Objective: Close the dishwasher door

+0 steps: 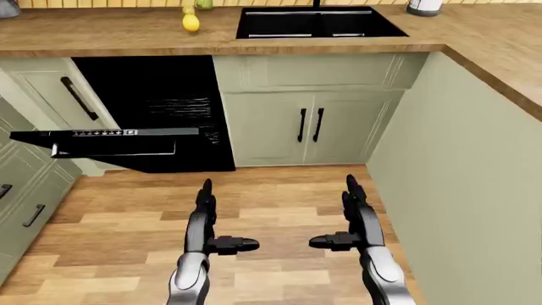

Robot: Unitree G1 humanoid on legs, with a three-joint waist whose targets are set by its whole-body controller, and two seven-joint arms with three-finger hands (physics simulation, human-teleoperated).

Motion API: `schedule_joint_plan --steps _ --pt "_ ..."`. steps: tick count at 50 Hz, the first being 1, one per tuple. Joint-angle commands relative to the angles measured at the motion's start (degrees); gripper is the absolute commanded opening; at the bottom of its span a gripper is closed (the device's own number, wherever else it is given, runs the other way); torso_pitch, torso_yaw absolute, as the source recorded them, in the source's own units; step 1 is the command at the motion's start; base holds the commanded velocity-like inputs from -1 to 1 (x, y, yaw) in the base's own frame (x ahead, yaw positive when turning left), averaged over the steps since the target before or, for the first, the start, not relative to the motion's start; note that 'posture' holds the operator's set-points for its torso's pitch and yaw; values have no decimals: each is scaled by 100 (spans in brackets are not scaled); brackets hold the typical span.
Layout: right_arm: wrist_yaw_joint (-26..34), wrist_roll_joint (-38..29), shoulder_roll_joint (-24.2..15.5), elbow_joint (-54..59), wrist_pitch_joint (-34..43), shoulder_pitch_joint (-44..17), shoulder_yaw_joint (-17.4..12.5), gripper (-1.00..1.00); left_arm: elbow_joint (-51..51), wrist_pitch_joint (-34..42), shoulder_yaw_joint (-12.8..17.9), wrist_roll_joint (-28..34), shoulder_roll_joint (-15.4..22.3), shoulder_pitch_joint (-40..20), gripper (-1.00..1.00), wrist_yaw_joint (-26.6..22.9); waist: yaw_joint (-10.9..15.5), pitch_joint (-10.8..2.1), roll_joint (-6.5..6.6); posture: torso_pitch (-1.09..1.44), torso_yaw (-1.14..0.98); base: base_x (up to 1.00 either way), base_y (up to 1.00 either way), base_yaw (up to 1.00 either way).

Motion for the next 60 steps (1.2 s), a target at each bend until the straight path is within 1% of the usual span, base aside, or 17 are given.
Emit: schedule_joint_plan --steps 1,2,3,4,5,7,8,9,11,15,16,18,34,44,54,57,60 --pt "-101 -71 -12 -723 -557 -125 -9 100 -464 -434 -45 5 -19 -115 100 6 -12 -5 -45 0 0 0 0 0" --pt "-170 -158 -16 -673 -673 -122 -11 100 -583 -379 -49 12 -14 -85 100 14 10 -206 -42 0 0 0 0 0" --pt "-163 -182 -38 -635 -647 -123 -23 100 -490 -427 -18 7 0 -136 100 22 42 -355 -3 0 0 0 0 0" --pt "-175 -253 -52 -531 -666 -135 -16 100 -435 -503 -11 45 5 -153 100 55 41 -293 -4 0 0 0 0 0" --pt "-164 -287 -53 -527 -669 -123 -2 100 -442 -563 -30 90 -1 -125 100 78 35 -89 -37 0 0 0 0 0" --pt "-157 -322 -49 -625 -616 -84 1 100 -531 -601 -66 149 -13 -56 100 104 38 -399 -45 0 0 0 0 0" --pt "-153 -358 -48 -605 -605 -67 13 100 -501 -645 -64 176 -9 -59 100 117 39 -431 -48 0 0 0 0 0" --pt "-141 -331 -30 -596 -625 -28 11 100 -520 -676 -62 207 -3 -45 100 130 41 -420 -50 0 0 0 0 0" --pt "-252 -625 -54 -549 -692 -25 77 100 -563 -710 -67 243 -5 -9 100 142 44 -426 -46 0 0 0 0 0" --pt "-201 -540 -17 -644 -727 43 67 100 -565 -757 -80 292 -13 14 100 154 43 -449 -34 0 0 0 0 0" --pt "-195 -546 -12 -718 -683 66 76 100 -639 -735 -98 301 -21 50 100 150 55 -551 -1 0 0 0 0 9" --pt "-189 -558 -7 -735 -675 80 90 100 -635 -745 -98 308 -21 51 100 152 54 -430 18 0 0 0 0 19" --pt "-145 -595 -4 -764 -645 108 116 100 -802 -683 -100 302 -25 105 100 136 129 -370 53 0 0 0 0 21" --pt "-130 -601 2 -782 -619 123 130 100 -864 -667 -104 309 -29 130 100 131 186 -338 7 0 0 0 0 37" --pt "-131 -606 7 -841 -563 147 138 100 -917 -653 -119 324 -35 147 100 139 206 -320 92 0 0 0 0 48" --pt "-126 -603 7 -860 -541 148 141 100 -941 -664 -128 328 -37 161 100 136 248 -294 46 0 0 0 0 56" --pt "-128 -605 13 -875 -532 160 150 100 -996 -650 -136 333 -40 190 100 134 232 -210 -175 0 0 0 0 60"
